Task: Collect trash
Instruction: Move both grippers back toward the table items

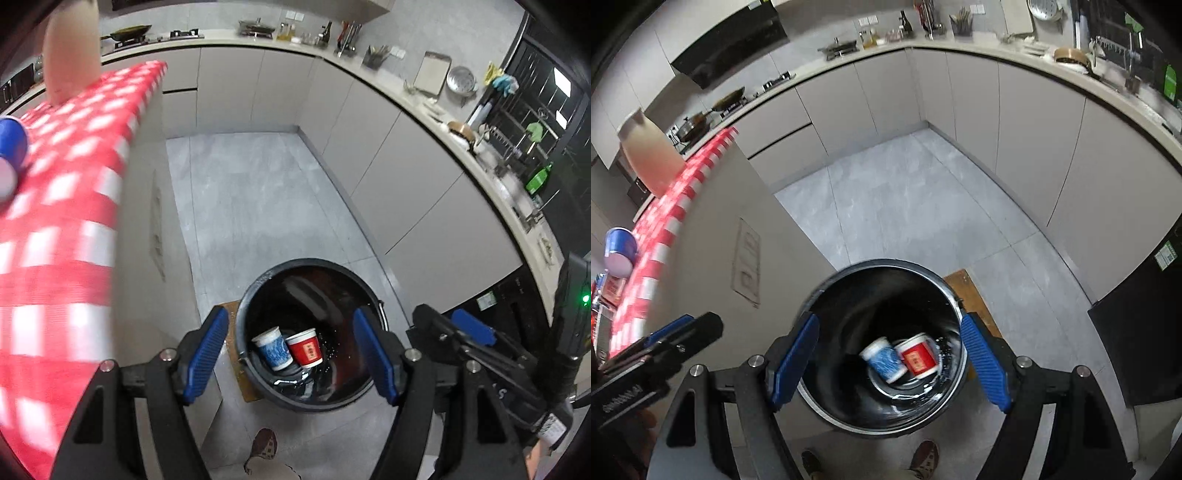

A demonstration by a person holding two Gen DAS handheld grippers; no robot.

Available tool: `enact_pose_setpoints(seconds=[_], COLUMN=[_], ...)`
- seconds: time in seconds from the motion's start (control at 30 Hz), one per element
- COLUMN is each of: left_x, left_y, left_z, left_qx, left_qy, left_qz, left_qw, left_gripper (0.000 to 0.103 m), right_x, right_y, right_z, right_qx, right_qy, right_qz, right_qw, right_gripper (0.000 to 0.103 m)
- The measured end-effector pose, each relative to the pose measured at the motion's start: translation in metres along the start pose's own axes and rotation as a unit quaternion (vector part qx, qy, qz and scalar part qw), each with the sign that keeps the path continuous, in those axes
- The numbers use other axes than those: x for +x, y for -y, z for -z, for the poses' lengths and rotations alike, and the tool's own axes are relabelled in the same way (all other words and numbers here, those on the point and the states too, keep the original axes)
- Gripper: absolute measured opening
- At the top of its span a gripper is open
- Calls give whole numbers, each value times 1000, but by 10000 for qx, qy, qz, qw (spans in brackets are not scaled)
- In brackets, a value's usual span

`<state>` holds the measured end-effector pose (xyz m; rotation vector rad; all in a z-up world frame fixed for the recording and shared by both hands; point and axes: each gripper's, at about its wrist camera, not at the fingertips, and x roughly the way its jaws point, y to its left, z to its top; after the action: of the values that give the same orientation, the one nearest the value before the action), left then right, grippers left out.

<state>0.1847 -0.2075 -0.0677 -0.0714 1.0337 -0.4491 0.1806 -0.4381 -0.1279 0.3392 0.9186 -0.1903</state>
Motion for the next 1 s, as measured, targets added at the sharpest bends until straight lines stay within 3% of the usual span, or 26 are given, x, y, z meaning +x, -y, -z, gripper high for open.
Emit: enact_pose_setpoints(seconds=[0.1,0.27,0.4,0.7,1.0], left_x=[-46,-79,-106,-159,-189], left_y=[-18,-46,-104,-225,-324], left_z=[3,-4,1,21,42], left_qx=[0,-19,-306,-748,-861], left_qy=[186,456,619,916,874], left_qz=[72,-29,-250,-703,-1238], left_qw=[9998,9990,9973,9905,9847], left_gripper=[72,72,73,73,73], right_x=[-23,-55,-72,-73,-59], right_y=[-31,-85,-147,-291,-393], right_z=[0,3,14,45,88], right_qx=[-58,-171,-420,-824,-949], right_qy=[170,379,470,494,365], right_qz=[-70,-296,-517,-845,-964], right_qw=[9998,9987,9967,9918,9901], right_gripper=[81,81,81,81,81])
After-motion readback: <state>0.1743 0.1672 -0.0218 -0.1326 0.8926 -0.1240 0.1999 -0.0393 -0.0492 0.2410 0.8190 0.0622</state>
